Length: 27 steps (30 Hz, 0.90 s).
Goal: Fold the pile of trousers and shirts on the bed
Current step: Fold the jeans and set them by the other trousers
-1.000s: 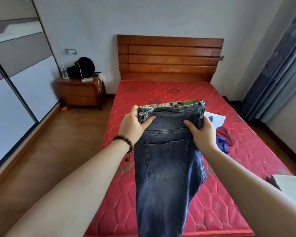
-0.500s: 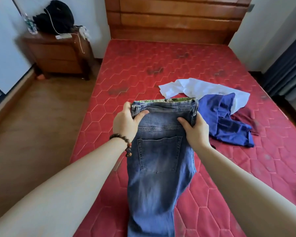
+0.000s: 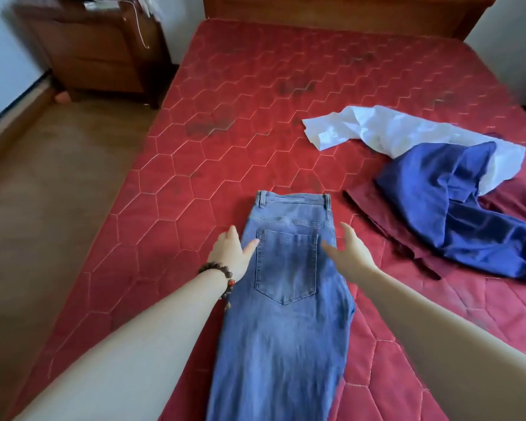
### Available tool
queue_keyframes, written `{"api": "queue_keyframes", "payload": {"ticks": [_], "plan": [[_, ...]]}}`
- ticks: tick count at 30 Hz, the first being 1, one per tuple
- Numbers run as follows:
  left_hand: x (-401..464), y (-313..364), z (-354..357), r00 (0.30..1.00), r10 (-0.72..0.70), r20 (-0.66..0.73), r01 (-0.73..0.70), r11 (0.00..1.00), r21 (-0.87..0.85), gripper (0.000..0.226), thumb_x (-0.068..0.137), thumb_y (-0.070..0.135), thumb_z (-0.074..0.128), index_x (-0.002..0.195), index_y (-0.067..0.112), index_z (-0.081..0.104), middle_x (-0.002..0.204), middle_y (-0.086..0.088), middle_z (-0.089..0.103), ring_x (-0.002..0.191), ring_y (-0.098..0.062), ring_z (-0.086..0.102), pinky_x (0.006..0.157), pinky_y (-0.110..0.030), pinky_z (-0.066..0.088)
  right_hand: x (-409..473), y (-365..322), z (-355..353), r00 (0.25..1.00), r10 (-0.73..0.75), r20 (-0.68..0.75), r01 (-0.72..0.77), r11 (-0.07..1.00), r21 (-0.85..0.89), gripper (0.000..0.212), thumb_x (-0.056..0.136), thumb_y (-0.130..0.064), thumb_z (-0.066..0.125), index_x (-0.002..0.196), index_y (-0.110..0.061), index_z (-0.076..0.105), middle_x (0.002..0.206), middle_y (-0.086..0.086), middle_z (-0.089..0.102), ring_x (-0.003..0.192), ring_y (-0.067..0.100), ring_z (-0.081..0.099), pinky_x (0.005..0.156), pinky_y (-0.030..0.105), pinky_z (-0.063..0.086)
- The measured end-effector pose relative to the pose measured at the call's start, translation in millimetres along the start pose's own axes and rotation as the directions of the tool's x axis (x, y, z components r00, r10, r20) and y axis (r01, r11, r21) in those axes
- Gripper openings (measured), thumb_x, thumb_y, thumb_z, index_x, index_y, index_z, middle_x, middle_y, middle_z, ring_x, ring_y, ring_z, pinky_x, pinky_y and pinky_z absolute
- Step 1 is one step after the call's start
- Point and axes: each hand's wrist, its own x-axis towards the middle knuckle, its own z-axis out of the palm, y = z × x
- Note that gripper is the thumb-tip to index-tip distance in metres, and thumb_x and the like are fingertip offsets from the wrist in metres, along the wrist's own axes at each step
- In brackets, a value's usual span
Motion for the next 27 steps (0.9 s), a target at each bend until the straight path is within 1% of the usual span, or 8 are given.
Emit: {"api": "queue_keyframes", "payload": {"ticks": [4,7,10,12,16,21,24,27], "plan": [[18,-9,25,0.999,-0.039,0.020,0.039,0.999,0.020,0.061,0.098,0.045,0.043,0.140,0.002,0.034,0.137,-0.022,0.044,0.124,-0.038,0.047,0.099,-0.043,0.041,21,12,28,0.997,0.082,0.000,-0.082,0.996,-0.020,0.078,0.090,-0.049,0.058,0.152,-0.025,0.018,0.141,0.020,0.038,0.127,0.036,0.044,0.102,0.041,0.038],[35,-4,43,0.995,-0.085,-0.047,0.087,0.995,0.041,0.048,0.099,0.043,0.042,0.119,0.000,0.046,0.124,-0.022,0.053,0.111,-0.039,0.056,0.084,-0.042,0.044,38,14,45,0.986,0.152,-0.064,-0.156,0.986,-0.063,0.084,0.088,-0.059,0.053,0.153,-0.024,0.012,0.143,0.017,0.035,0.129,0.039,0.041,0.102,0.046,0.037],[51,-5,59,0.987,-0.125,-0.100,0.130,0.990,0.053,0.042,0.101,0.047,0.033,0.098,0.006,0.043,0.109,-0.021,0.064,0.099,-0.037,0.062,0.068,-0.037,0.039,48,20,63,0.982,0.158,-0.107,-0.163,0.986,-0.036,0.080,0.090,-0.057,0.052,0.149,-0.017,0.017,0.137,0.018,0.046,0.121,0.038,0.050,0.094,0.043,0.042],[53,-9,63,0.984,-0.106,-0.143,0.118,0.989,0.085,0.042,0.100,0.050,0.030,0.090,0.010,0.041,0.101,-0.018,0.066,0.093,-0.036,0.063,0.063,-0.034,0.036,52,24,71,0.980,0.150,-0.128,-0.152,0.988,-0.004,0.064,0.092,-0.050,0.054,0.136,-0.010,0.031,0.123,0.020,0.058,0.111,0.039,0.057,0.084,0.041,0.044],[47,-9,64,0.952,-0.003,-0.307,-0.001,1.000,-0.012,0.038,0.099,0.043,0.043,0.086,0.008,0.037,0.081,-0.019,0.061,0.078,-0.039,0.061,0.056,-0.035,0.034,54,20,71,0.981,0.037,-0.190,-0.030,0.999,0.041,0.028,0.097,-0.037,0.049,0.098,-0.012,0.037,0.090,0.015,0.060,0.090,0.039,0.059,0.069,0.037,0.042],[72,17,36,0.854,0.047,-0.519,-0.148,0.977,-0.155,0.033,0.098,0.039,0.047,0.089,0.008,0.039,0.059,0.000,0.042,0.054,-0.029,0.048,0.048,-0.032,0.027,74,-17,43,0.926,-0.149,-0.346,0.189,0.979,0.083,0.025,0.097,-0.034,0.050,0.104,-0.012,0.043,0.083,0.008,0.060,0.079,0.034,0.057,0.063,0.034,0.036],[107,33,13,0.822,0.025,-0.569,-0.171,0.964,-0.205,0.036,0.098,0.041,0.047,0.104,0.006,0.044,0.074,-0.001,0.053,0.068,-0.033,0.058,0.053,-0.033,0.034,108,-44,22,0.901,-0.207,-0.380,0.261,0.961,0.094,0.043,0.094,-0.042,0.054,0.125,-0.014,0.044,0.105,0.011,0.064,0.098,0.034,0.059,0.073,0.034,0.040],[134,24,3,0.895,-0.186,-0.405,0.096,0.968,-0.233,0.051,0.099,0.045,0.042,0.126,0.002,0.040,0.118,-0.020,0.057,0.100,-0.038,0.060,0.074,-0.041,0.043,133,-47,14,0.966,-0.074,-0.249,0.097,0.992,0.082,0.077,0.090,-0.057,0.053,0.148,-0.015,0.024,0.136,0.017,0.051,0.126,0.034,0.047,0.098,0.038,0.038]]}}
